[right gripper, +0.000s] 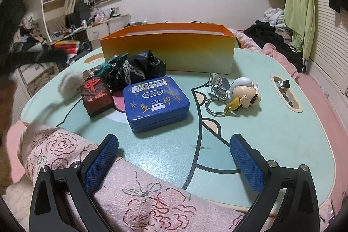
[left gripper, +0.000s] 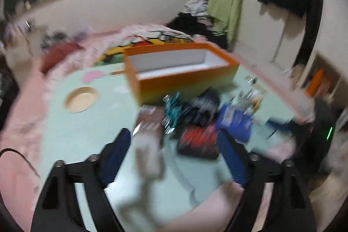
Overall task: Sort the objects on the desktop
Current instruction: 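Lift the green toy car out and set it beside the brown box, then reach into the box and grasp the brown fur ball with the right gripper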
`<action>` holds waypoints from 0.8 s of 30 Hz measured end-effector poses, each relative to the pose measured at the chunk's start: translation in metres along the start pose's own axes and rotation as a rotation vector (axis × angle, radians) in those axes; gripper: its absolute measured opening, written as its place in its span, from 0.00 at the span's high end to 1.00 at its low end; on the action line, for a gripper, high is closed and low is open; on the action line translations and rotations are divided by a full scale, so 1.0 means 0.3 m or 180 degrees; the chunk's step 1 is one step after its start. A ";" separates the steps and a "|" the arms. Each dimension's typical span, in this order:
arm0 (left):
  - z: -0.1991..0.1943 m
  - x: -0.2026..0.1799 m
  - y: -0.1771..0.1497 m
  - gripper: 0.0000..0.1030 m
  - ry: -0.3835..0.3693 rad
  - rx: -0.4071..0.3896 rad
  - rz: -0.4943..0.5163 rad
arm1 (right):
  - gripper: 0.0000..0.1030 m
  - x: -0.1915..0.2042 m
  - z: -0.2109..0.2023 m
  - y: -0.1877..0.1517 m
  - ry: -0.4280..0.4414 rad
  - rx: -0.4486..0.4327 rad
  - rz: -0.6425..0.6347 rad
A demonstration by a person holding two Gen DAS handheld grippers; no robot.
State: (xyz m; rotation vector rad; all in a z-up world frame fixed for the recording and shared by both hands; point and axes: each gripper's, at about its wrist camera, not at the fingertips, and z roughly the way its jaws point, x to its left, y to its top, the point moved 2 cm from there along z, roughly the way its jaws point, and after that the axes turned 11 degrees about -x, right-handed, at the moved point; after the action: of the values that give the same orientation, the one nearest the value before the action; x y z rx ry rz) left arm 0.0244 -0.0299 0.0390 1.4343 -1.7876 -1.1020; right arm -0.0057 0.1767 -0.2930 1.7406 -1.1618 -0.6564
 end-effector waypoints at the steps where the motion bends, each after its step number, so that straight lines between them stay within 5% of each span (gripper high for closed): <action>1: -0.006 -0.006 -0.034 0.19 0.0104 0.0028 0.0090 | 0.01 0.001 -0.001 -0.001 0.0001 0.0000 0.0002; 5: 0.067 -0.013 -0.153 0.19 0.0238 0.0325 0.0122 | 0.01 0.000 -0.002 -0.002 0.0003 -0.0001 0.0003; 7: 0.092 -0.023 -0.165 0.10 0.0321 0.0144 0.0078 | 0.01 0.000 -0.002 0.001 -0.0002 -0.0004 -0.0001; 11: 0.098 -0.041 -0.171 0.09 0.0518 -0.0143 -0.0018 | 0.01 -0.002 -0.001 0.006 -0.0003 -0.0006 -0.0002; 24: 0.098 -0.037 -0.185 0.09 0.0536 -0.0206 -0.0021 | 0.01 -0.008 -0.006 0.014 -0.0043 -0.0015 0.0003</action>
State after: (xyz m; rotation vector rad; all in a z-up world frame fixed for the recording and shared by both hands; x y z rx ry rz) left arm 0.0288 -0.0165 -0.0231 1.4501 -1.6168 -1.0019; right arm -0.0072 0.1790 -0.2885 1.7341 -1.1695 -0.6707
